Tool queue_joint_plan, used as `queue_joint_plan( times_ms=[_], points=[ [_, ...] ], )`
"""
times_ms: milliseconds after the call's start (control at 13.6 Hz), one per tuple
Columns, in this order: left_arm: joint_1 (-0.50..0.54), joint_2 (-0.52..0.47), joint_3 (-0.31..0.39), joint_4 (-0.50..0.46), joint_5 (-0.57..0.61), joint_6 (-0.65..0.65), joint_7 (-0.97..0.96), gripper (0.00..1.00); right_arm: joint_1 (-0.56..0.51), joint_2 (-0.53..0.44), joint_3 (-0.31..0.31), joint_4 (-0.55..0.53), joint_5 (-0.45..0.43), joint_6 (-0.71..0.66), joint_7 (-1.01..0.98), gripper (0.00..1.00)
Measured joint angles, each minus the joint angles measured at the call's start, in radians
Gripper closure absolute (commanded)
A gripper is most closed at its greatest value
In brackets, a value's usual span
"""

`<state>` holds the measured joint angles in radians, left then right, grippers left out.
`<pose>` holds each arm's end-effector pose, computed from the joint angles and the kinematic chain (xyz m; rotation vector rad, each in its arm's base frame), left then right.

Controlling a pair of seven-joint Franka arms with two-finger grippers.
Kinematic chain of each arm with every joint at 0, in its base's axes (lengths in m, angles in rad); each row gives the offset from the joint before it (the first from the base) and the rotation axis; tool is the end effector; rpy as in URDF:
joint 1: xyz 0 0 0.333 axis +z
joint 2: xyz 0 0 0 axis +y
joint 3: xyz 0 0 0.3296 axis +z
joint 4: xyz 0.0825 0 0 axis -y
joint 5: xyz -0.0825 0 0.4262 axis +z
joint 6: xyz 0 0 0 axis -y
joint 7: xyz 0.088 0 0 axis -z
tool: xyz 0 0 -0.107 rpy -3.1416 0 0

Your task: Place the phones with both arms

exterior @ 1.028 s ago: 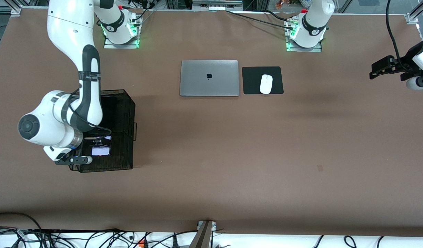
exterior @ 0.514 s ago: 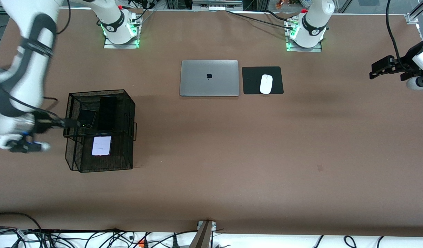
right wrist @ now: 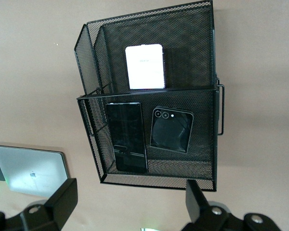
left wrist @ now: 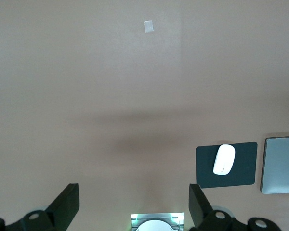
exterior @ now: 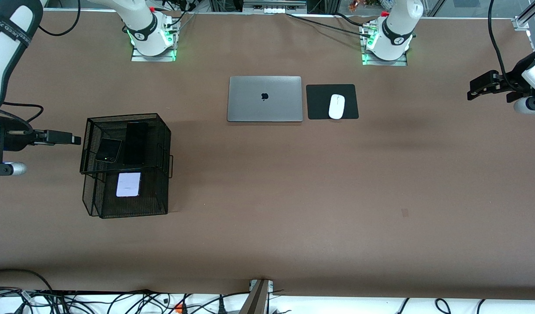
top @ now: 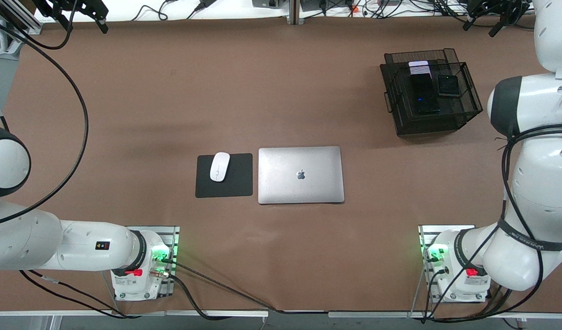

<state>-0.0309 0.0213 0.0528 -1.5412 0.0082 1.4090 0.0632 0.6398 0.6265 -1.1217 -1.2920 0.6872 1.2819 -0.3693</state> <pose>0.5854 0.0135 0.6276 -3.1289 0.0634 0.2410 0.6860 -0.0615 0.5121 -2.8835 0.0302 0.3462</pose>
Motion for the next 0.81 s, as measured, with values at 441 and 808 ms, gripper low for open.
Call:
queue_joint_plan(
  times_ms=[441, 808],
  points=[
    [0.000, 0.000, -0.001, 0.000, 0.000, 0.000, 0.000, 0.00, -0.109, -0.044, 0.183, 0.103, -0.047, -0.050, 0.238, 0.01],
    [0.000, 0.000, -0.002, 0.000, 0.000, -0.002, 0.000, 0.00, -0.342, -0.154, 0.650, 0.160, -0.374, -0.054, 0.430, 0.01]
  ],
)
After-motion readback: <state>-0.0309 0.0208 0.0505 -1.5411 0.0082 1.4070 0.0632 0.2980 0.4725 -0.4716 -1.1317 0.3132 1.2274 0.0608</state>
